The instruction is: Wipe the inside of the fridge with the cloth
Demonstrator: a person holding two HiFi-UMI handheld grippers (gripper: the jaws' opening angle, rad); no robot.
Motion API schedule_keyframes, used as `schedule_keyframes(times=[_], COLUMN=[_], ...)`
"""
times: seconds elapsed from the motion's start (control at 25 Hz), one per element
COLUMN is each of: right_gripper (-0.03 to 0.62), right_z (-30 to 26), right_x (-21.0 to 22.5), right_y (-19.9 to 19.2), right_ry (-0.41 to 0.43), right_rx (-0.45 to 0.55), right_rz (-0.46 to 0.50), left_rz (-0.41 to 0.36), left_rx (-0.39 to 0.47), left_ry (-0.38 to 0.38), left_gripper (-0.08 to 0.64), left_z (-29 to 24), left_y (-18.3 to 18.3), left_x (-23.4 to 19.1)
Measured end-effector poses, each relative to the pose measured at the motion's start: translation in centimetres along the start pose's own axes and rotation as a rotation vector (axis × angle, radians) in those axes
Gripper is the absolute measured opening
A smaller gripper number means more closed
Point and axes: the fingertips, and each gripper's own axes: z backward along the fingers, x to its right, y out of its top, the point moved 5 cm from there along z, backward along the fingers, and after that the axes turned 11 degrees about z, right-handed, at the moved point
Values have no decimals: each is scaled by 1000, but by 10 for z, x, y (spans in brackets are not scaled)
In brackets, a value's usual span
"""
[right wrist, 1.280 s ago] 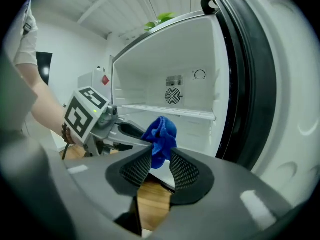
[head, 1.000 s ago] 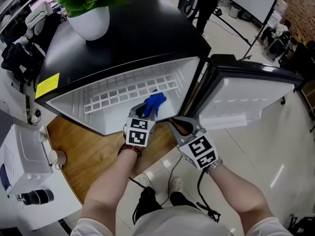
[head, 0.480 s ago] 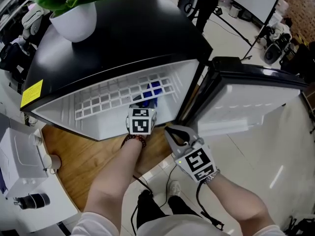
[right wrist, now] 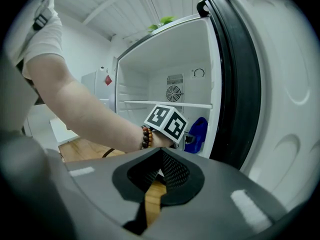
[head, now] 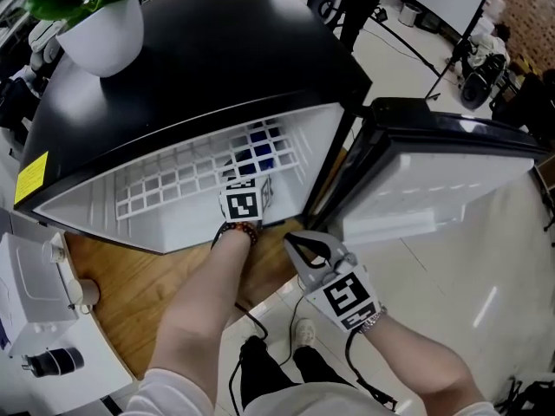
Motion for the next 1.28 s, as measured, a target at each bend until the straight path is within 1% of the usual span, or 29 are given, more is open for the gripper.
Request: schedule_keyframes(times=[0.24,0.4,0.48,0.72,1.28], right_gripper=[2,2,2,2,2], right_z=[3,4,4,6,29], right_x=[2,2,0,-6,-18], right_y=[0,2,3,6,10], right_ry=[3,10,15,27,29], right_rx=[10,20,23,33,46], right_rz=[-7,-10,-10,-5,9], left_rz=[-22,-28,-31,-57,-80], left_rx=[-5,7,6,-14,-16], left_ry=[-66,-145,-167,-195,-231], left_gripper=[77,72,69,65,64], left_z=[-13,-10,-7,2,42], left_y=[-4,0,0,-10,-23], left_x=[13,31,36,42,66])
